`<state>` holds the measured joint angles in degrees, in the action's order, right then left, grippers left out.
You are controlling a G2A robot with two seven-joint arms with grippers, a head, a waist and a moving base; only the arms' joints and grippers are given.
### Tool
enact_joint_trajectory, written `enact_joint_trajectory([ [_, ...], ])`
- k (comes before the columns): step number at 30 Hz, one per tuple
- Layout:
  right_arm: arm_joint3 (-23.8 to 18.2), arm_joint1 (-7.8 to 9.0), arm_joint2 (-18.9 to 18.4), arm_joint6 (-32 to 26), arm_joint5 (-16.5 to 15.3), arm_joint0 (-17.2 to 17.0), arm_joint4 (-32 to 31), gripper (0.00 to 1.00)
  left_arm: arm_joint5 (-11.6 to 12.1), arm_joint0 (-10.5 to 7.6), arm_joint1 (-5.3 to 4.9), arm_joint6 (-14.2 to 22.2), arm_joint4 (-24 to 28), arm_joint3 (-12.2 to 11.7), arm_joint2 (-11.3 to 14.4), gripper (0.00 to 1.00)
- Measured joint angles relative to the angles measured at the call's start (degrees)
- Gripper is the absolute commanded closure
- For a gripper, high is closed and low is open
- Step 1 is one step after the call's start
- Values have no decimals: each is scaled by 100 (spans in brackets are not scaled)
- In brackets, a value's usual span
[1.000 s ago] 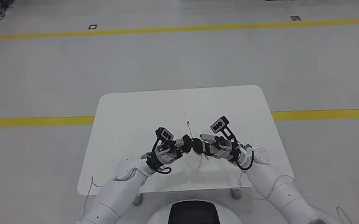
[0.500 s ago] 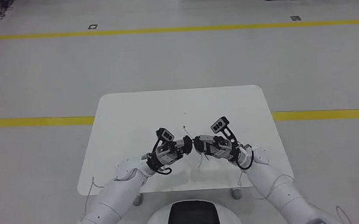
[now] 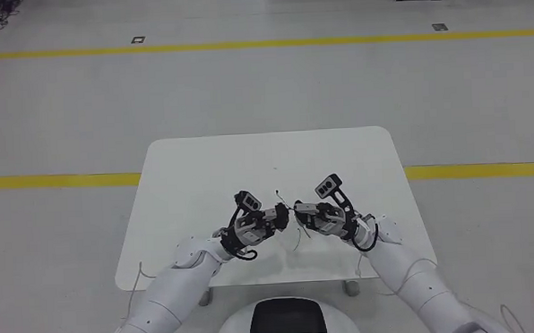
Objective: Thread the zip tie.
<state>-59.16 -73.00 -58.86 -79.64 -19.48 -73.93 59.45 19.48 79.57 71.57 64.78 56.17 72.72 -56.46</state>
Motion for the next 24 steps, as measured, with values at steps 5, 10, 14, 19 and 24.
enact_joint_trajectory([
  [5,44,4,-10,0,0,5,-9,100,0,-17,2,-3,16,-30,11,100],
  [10,89,6,-46,0,0,9,-57,100,-24,-46,2,-15,18,-48,30,100],
  [14,129,5,-84,0,0,-1,-70,100,-27,-62,3,-16,32,-73,46,100],
  [19,172,13,-133,0,0,-4,-88,100,-5,-66,1,-18,50,-102,51,100],
  [24,218,26,-196,0,0,-19,-71,100,1,-59,-2,-18,71,-112,49,100],
])
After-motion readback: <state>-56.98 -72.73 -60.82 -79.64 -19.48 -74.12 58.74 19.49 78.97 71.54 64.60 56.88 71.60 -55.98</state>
